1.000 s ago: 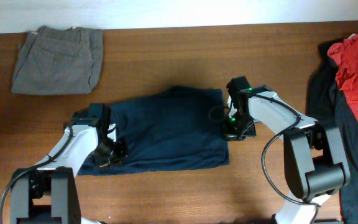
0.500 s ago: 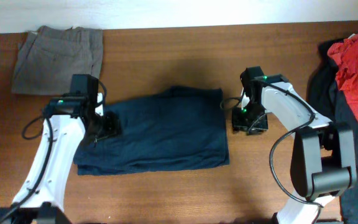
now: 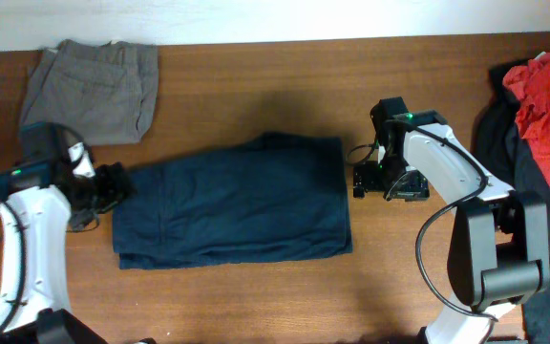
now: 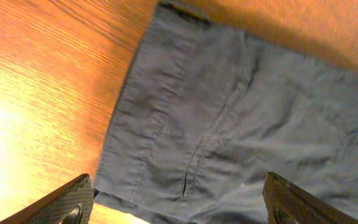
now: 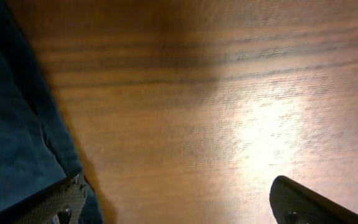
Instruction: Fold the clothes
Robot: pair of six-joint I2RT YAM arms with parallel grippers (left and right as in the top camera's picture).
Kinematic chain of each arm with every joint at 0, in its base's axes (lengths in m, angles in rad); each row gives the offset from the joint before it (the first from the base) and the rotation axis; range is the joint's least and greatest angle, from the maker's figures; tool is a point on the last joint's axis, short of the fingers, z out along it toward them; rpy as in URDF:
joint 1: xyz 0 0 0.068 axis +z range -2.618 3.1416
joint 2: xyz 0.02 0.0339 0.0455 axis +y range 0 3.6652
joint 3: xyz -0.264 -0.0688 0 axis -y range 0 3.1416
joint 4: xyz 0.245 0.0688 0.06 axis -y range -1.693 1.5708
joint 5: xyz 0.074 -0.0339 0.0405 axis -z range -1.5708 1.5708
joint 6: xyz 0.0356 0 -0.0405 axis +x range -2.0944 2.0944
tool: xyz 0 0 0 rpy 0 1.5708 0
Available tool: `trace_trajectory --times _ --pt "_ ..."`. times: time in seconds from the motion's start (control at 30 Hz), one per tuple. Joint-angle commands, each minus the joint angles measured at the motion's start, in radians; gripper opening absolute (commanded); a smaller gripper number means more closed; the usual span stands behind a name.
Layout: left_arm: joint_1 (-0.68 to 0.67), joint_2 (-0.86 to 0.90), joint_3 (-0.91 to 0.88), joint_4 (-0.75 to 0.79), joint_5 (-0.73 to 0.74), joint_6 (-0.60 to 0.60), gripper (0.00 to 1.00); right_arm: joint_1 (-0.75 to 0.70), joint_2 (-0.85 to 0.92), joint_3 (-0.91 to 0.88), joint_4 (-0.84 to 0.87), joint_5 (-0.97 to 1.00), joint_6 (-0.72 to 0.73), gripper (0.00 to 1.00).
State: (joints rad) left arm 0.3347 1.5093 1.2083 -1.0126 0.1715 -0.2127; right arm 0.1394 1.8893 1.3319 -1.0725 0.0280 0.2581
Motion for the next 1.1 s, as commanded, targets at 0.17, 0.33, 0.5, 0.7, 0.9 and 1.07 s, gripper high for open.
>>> trace_trajectory --times 0.17,0.33,0.5,0.7,0.9,1.07 --pt "0.091 0.068 -0.057 0.090 0.125 0.056 0.87 -0.086 -0.028 0.020 0.038 0.039 0.005 0.99" --pt "0.121 0.137 -0.069 0.206 0.247 0.131 0.85 -0.179 -0.029 0.028 0.023 -0.028 0.003 0.99" --pt "0.166 0.205 -0.069 0.236 0.263 0.218 0.84 -0.253 -0.029 0.029 -0.024 -0.026 -0.044 0.99" --pt "0.198 0.291 -0.069 0.235 0.263 0.271 0.82 -0.298 -0.028 0.029 -0.028 -0.027 -0.040 0.99" --pt "0.198 0.396 -0.069 0.207 0.272 0.271 0.77 -0.298 -0.028 0.029 -0.029 -0.027 -0.040 0.99" --pt "0.198 0.443 -0.069 0.198 0.283 0.272 0.76 -0.298 -0.028 0.029 -0.028 -0.027 -0.040 0.99"
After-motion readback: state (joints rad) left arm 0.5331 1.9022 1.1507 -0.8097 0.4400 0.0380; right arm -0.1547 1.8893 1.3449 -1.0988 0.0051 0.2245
